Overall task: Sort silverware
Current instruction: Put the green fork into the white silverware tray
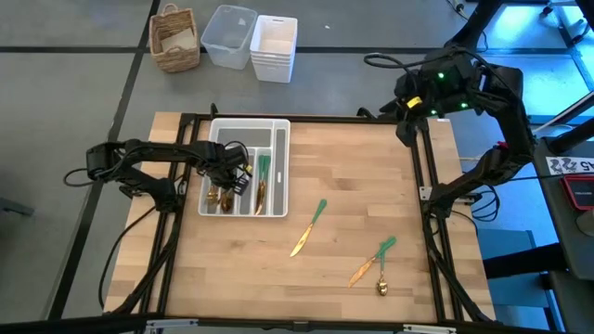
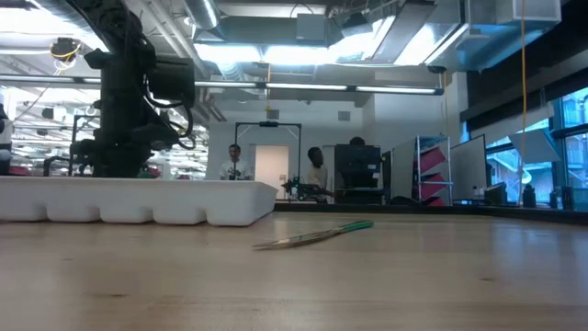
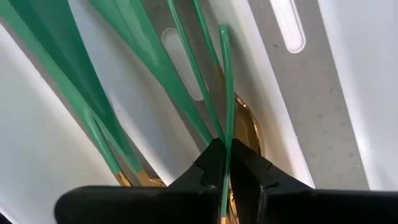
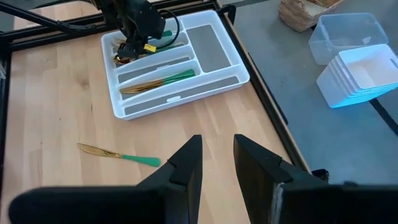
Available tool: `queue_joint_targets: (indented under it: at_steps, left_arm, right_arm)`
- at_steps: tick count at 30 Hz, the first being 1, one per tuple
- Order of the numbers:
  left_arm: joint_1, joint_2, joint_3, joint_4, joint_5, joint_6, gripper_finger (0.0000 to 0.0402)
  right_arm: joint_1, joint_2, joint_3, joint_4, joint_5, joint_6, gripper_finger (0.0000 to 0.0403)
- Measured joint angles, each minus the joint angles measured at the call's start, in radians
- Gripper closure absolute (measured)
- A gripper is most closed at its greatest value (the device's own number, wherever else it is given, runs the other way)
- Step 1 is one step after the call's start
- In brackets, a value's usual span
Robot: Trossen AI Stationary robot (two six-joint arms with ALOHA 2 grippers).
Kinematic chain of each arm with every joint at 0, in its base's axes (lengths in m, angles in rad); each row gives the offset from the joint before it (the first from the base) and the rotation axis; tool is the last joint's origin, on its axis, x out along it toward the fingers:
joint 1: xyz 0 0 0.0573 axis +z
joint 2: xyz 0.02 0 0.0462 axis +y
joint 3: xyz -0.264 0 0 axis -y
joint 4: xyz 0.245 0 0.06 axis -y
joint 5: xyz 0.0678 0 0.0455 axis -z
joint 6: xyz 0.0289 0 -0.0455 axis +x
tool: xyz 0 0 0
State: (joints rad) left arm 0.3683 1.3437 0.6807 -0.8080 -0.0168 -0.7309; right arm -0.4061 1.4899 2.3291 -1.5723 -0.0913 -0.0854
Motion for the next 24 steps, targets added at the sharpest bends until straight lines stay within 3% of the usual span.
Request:
queue_joint_targets:
  at_steps: [6,15,19,24]
  left_arm:
    - [0.0,0.0,0.0,0.0,0.014,0.01,0.0361]
    - [0.0,0.0,0.0,-0.002,0.021,0.032,0.0331]
    - [0.0,0.0,0.0,-0.022,0.036,0.053,0.034]
    - [0.0,0.0,0.0,-0.048,0.037,0.053,0.0369]
  right_arm:
    - [0.0,-0.013,-0.001,0.0,-0.017,0.002,0.0308]
    - [0.0,-0.145,-0.019,0.008,-0.006,0.007,0.0308]
    - [0.0,-0.236,-0.159,0.081,-0.002,0.036,0.0308]
    - [0.0,-0.391,-0.484,0.289,-0.004,0.064,0.0308]
